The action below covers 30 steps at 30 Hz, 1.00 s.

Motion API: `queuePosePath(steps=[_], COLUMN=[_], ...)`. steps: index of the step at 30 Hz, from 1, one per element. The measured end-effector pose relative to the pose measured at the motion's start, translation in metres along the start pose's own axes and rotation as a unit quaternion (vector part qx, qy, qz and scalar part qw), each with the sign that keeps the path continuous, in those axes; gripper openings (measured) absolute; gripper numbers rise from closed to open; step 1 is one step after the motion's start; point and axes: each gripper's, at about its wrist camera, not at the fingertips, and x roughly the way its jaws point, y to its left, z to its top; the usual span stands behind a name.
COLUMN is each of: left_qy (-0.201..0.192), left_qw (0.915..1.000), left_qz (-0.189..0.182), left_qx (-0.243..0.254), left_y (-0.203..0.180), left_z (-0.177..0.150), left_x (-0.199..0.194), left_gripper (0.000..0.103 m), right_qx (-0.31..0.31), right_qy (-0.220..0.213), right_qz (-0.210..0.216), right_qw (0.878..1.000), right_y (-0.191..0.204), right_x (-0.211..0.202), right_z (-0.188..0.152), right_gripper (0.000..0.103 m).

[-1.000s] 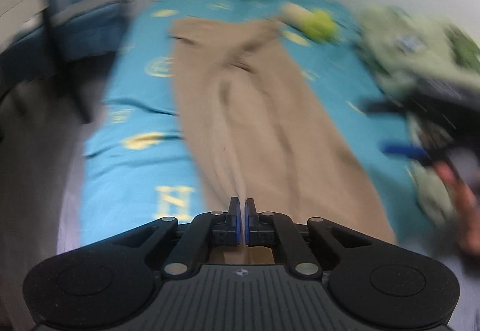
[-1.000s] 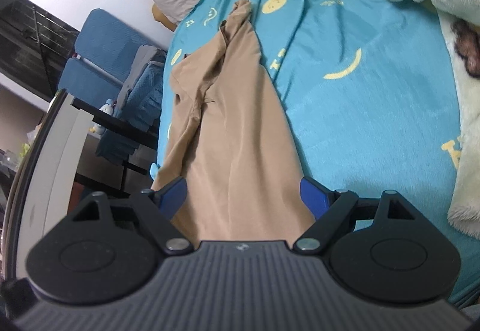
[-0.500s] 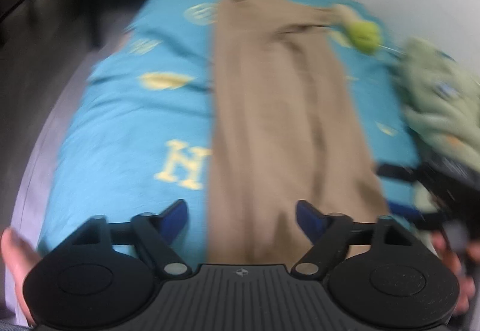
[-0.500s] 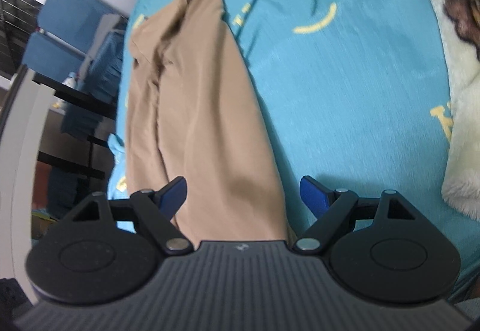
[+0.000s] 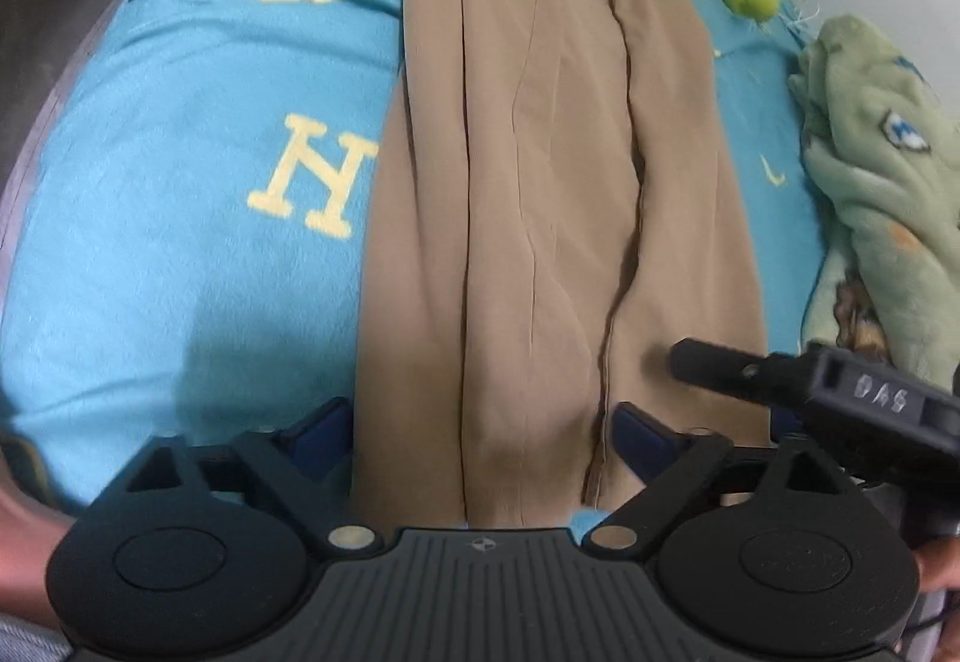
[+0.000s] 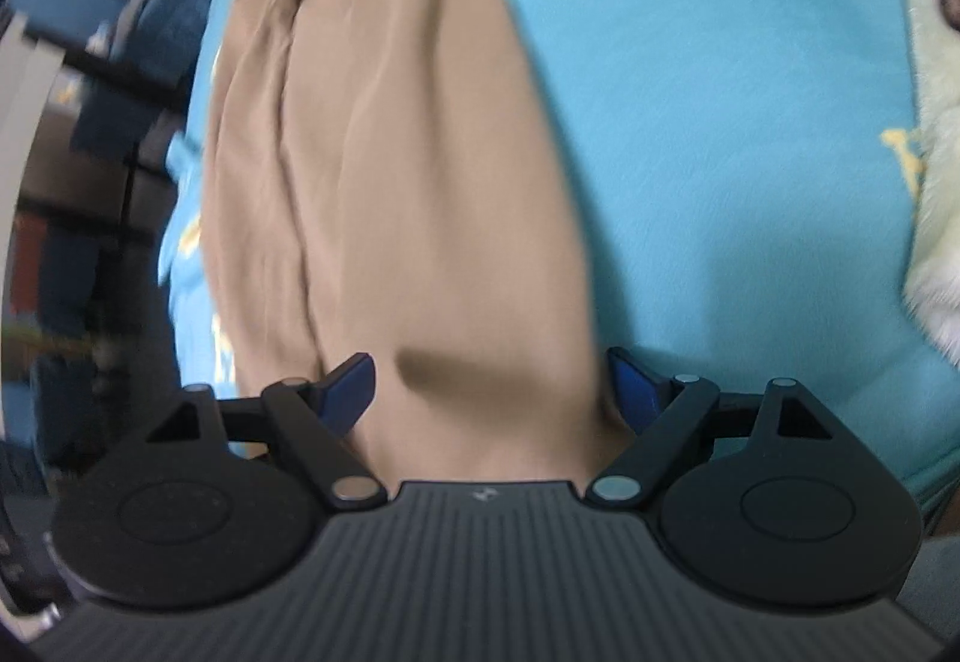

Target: Fold clothes

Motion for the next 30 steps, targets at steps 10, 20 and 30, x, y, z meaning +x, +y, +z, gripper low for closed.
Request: queuePosePath(steps=[10, 20, 30], left_qy=[-0.044, -0.198, -0.269], left_qw=[0.9975, 0.9723, 0.9465], left_qz=[-0.040, -0.120, -0.178], left_qx=[-0.039, -0.033, 0.005], left_y=[0.016, 0.012, -0.018], left_z=[-0.013, -0.051, -0.112], left_x=[-0.043, -0.149, -0.229], left_gripper=[0.004, 0.003, 0.003], right_qx=[-0.106, -0.100, -0.113], right_qy=[0.012, -0.121, -0.221], right_qz=[-0.030, 0.036, 0.129], right_qw=[0.994, 0.987, 0.960], right_y=[0.026, 0.021, 0.013], right_x=[-0.014, -0.103, -0.203], right_z=[-0.037, -0.045, -0.074], right_gripper=[0.016, 0.011, 0.010])
